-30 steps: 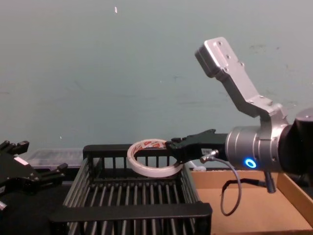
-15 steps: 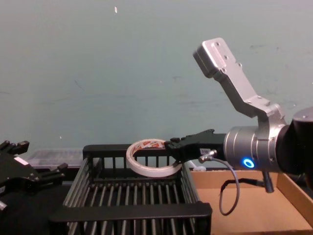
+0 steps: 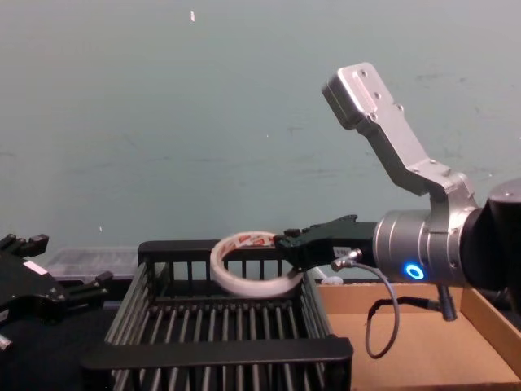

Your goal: Pick up the white tape and place it into the black box , Pick up the silver tape and place it into the brown box.

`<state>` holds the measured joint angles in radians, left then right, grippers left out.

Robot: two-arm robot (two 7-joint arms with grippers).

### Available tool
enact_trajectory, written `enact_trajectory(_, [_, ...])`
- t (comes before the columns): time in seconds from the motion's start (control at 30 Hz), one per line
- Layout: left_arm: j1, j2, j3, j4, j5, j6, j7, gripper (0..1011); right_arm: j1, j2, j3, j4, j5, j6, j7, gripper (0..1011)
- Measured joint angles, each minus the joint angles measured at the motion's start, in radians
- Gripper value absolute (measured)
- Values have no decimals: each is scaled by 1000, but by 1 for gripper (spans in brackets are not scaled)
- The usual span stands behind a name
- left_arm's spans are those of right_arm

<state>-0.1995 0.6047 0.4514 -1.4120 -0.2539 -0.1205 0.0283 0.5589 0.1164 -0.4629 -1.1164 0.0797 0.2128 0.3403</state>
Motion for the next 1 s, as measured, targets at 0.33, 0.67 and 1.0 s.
enact_trajectory(0.33, [0, 0, 0, 0, 0, 0, 0, 1001, -1, 1, 0, -1, 1, 1, 0, 378])
enact_trajectory(0.67, [0, 0, 0, 0, 0, 0, 0, 1001, -1, 1, 0, -2, 1, 1, 0, 691])
enact_trajectory(1.0, [0, 0, 0, 0, 0, 0, 0, 1001, -1, 1, 0, -2, 1, 1, 0, 989])
